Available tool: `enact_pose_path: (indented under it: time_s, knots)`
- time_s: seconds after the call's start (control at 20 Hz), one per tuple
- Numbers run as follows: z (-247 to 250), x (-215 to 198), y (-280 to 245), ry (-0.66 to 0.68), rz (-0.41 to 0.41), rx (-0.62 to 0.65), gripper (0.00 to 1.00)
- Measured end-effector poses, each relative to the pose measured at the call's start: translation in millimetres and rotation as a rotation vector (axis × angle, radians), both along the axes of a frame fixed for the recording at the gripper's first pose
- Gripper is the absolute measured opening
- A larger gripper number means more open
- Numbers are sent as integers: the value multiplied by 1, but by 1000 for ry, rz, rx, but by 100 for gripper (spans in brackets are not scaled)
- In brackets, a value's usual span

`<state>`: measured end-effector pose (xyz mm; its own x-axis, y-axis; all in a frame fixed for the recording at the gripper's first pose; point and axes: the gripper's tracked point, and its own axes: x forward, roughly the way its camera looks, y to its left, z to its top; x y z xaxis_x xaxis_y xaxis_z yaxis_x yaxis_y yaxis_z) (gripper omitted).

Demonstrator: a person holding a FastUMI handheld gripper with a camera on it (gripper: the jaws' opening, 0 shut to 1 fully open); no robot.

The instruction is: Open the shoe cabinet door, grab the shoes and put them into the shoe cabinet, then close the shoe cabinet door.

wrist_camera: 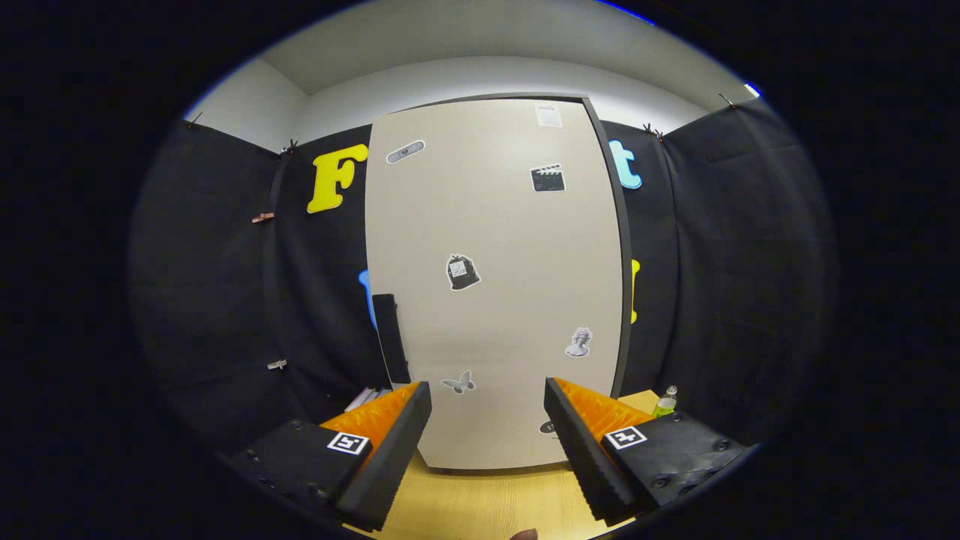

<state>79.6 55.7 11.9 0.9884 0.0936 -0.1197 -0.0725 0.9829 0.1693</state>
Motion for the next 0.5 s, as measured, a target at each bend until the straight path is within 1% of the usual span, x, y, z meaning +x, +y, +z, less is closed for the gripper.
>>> enact_pose_path:
  time_s: [0.5]
  knots:
    - [-1,0,3,-2,2,-7,98]
